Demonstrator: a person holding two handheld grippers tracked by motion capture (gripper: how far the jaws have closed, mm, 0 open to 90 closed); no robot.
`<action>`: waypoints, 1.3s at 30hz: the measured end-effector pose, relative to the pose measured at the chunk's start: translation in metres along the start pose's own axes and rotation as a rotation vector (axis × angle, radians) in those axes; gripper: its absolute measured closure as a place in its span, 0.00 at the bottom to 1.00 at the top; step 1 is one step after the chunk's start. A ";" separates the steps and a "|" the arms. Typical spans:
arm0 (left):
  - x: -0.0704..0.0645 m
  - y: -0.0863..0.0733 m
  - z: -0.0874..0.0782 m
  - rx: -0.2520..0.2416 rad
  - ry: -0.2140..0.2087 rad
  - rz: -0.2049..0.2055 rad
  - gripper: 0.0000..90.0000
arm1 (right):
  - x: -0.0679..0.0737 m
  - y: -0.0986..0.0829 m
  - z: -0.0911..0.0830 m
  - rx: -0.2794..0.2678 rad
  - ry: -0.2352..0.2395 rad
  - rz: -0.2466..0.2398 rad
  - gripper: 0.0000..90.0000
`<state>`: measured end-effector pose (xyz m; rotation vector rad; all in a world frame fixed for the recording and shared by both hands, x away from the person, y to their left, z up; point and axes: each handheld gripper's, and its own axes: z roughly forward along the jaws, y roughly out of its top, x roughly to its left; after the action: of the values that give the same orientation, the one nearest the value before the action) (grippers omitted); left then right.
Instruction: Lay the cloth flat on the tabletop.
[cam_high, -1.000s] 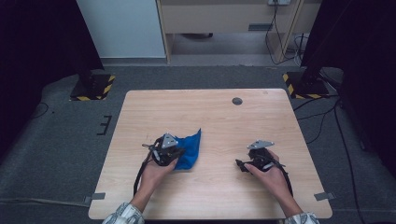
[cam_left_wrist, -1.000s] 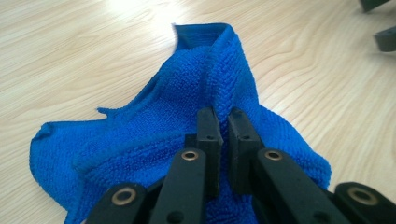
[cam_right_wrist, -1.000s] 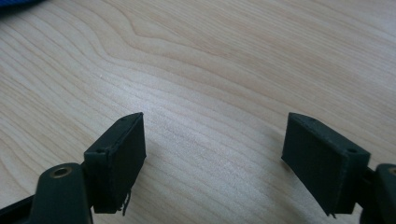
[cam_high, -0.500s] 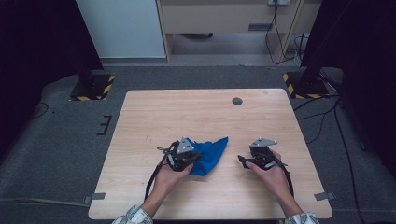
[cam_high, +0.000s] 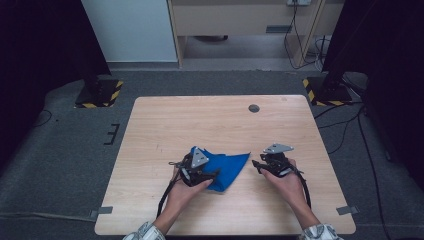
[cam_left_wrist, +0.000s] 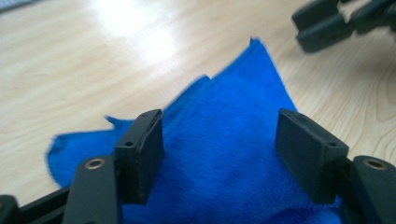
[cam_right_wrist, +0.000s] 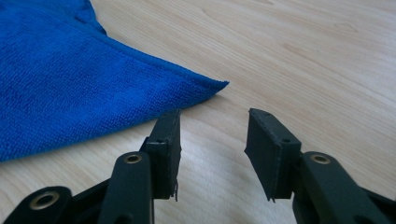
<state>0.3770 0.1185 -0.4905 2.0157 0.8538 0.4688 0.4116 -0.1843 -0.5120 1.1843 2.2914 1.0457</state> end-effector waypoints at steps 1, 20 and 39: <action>0.000 0.000 0.000 0.000 0.000 0.000 0.36 | 0.000 0.000 0.000 0.000 0.000 0.000 0.62; 0.062 -0.014 -0.028 -0.054 0.182 -0.077 0.40 | 0.025 0.017 0.046 0.021 0.023 0.015 0.49; 0.058 -0.024 -0.027 0.014 0.137 -0.058 0.51 | 0.018 0.016 0.031 0.002 0.010 -0.006 0.97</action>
<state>0.3916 0.1850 -0.4955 1.9829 0.9989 0.5749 0.4288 -0.1495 -0.5203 1.1747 2.3030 1.0491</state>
